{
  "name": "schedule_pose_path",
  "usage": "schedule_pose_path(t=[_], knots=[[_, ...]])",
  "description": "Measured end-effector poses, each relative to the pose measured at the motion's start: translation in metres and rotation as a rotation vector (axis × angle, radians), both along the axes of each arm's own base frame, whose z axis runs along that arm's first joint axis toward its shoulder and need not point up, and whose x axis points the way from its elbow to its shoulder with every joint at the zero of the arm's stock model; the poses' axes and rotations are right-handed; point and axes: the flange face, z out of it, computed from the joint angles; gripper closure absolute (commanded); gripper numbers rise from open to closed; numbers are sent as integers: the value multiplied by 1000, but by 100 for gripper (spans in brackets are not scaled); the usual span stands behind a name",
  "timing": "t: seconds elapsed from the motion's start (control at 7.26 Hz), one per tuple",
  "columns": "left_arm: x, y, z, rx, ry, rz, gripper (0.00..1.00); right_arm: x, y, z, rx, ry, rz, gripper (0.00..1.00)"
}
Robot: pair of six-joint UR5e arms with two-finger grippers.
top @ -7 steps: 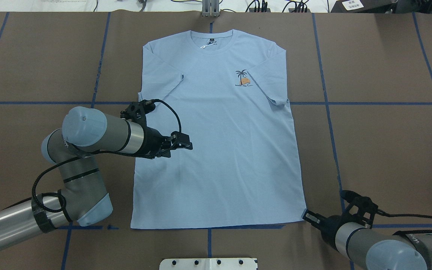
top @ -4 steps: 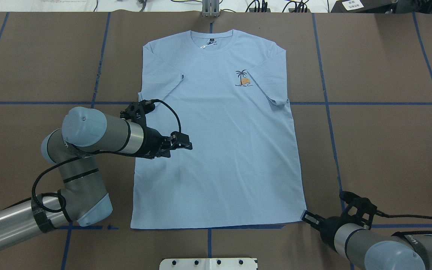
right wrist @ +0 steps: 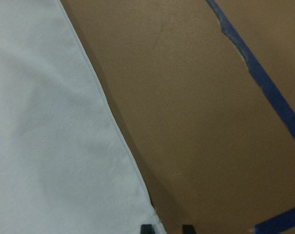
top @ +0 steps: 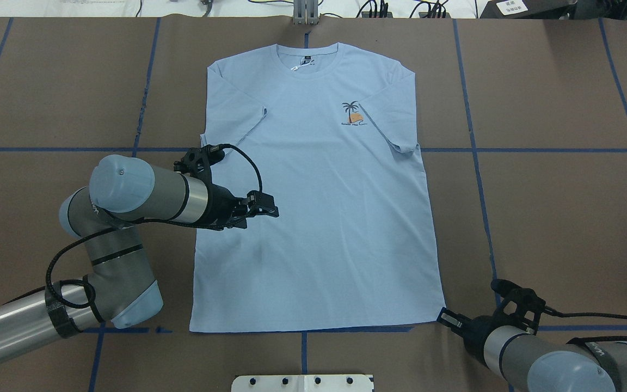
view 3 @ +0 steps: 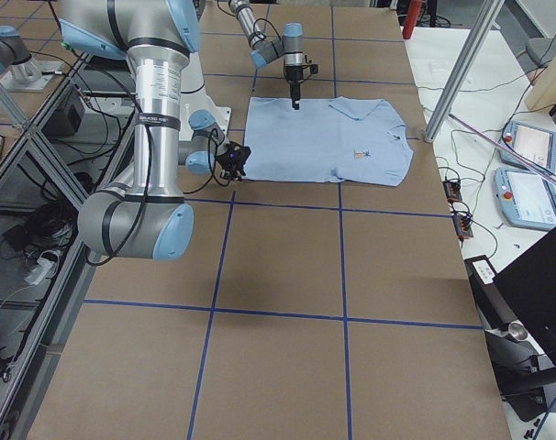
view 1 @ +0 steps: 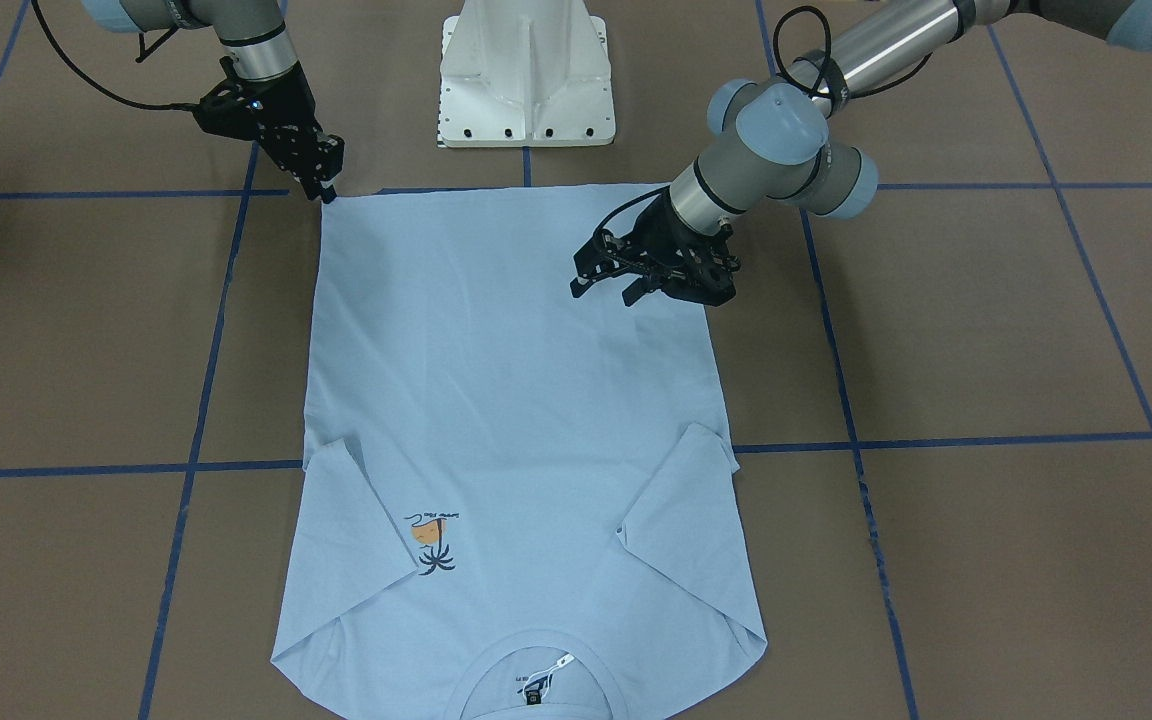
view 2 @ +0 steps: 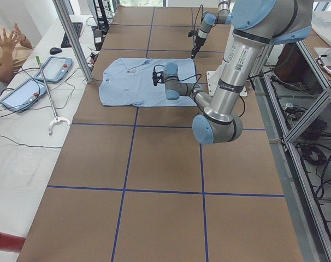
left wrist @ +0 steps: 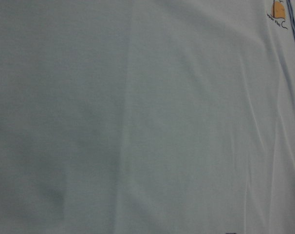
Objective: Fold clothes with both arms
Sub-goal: 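Lower both grippers to the shirt hem corners nearest the robot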
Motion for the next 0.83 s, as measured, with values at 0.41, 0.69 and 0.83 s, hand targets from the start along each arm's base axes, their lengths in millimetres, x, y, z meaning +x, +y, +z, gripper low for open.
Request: schedule_pose_path(t=[0.41,0.69,0.83], knots=[[-3,2,5,-5,-4,1,9,-3,-1,-8,1,-13,-3,100],[-11,30,-2,-82,-18,-17,9,-6,-5,-21,1,-33,5,100],[-13,66,-10,-115,-74,-34,9,-7,-7,-24,1,-38,7,100]])
